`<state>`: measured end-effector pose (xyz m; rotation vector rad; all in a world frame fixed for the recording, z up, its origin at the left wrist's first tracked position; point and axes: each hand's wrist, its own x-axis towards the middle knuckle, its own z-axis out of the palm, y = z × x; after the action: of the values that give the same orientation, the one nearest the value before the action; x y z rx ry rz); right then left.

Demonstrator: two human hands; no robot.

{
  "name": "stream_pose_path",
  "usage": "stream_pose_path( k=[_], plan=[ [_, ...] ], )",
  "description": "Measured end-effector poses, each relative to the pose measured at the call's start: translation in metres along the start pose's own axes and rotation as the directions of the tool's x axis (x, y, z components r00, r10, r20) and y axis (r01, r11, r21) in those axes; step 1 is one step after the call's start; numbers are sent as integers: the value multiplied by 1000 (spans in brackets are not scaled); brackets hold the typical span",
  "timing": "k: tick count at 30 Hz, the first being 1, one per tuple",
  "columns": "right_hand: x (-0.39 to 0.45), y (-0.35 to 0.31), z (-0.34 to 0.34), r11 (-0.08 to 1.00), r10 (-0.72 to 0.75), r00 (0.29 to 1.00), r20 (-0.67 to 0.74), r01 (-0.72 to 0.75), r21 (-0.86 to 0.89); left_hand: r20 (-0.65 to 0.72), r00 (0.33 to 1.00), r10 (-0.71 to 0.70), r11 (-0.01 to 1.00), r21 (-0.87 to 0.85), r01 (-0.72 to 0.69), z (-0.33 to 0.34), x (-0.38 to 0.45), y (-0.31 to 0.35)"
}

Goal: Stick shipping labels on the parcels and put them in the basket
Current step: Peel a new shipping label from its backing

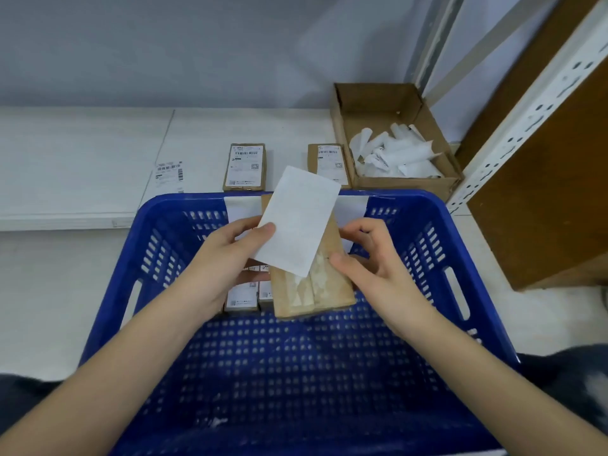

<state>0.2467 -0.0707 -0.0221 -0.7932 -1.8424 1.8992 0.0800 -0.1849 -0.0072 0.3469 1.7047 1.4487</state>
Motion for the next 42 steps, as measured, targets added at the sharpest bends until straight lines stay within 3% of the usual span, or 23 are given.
stream_pose_path(
  k=[7, 10, 13, 15, 17, 18, 19, 21, 22, 24, 28, 32, 39, 42],
  plan=[
    [7, 8, 6, 994, -25, 999, -27, 22, -103, -104, 992, 67, 997, -30, -71, -7, 6, 14],
    [12, 7, 8, 997, 26, 994, -103, -33, -71, -158, 973, 169, 985, 12, -170, -8, 2, 13],
    [15, 9, 10, 994, 6, 986, -165, -24, -107, -182, 914, 363, 924, 196, -328, -6, -5, 16],
    [17, 12, 11, 991, -8, 982, -190, -18, -135, -155, 842, 516, 819, 376, -433, -4, -13, 20],
    [19, 14, 13, 987, -16, 981, -195, -16, -161, -79, 755, 651, 646, 580, -496, -1, -22, 20],
    [19, 15, 14, 984, -24, 982, -190, -11, -176, -23, 674, 738, 484, 713, -506, 1, -26, 20],
    [18, 15, 15, 983, -31, 983, -180, -3, -183, 78, 573, 816, 260, 836, -483, 4, -28, 20],
    [16, 12, 16, 988, -34, 987, -159, 9, -157, 308, 407, 860, -165, 922, -350, 11, -30, 18],
    [16, 11, 17, 991, -28, 987, -157, 7, -134, 389, 346, 854, -309, 913, -265, 15, -29, 18],
    [16, 9, 16, 997, 4, 985, -173, -17, -70, 494, 274, 825, -479, 869, -126, 22, -26, 16],
    [17, 3, 16, 999, 38, 978, -206, -43, -17, 626, 259, 735, -643, 765, -24, 29, -21, 10],
    [17, -5, 19, 999, 39, 973, -229, -34, 26, 728, 260, 634, -749, 662, -28, 35, -16, 1],
    [18, -3, 15, 992, 62, 953, -295, -26, 123, 789, 271, 551, -818, 575, -10, 52, -20, -14],
    [18, -7, 10, 986, 59, 956, -286, -12, 164, 765, 273, 584, -797, 604, 11, 59, -25, -14]
  ],
)
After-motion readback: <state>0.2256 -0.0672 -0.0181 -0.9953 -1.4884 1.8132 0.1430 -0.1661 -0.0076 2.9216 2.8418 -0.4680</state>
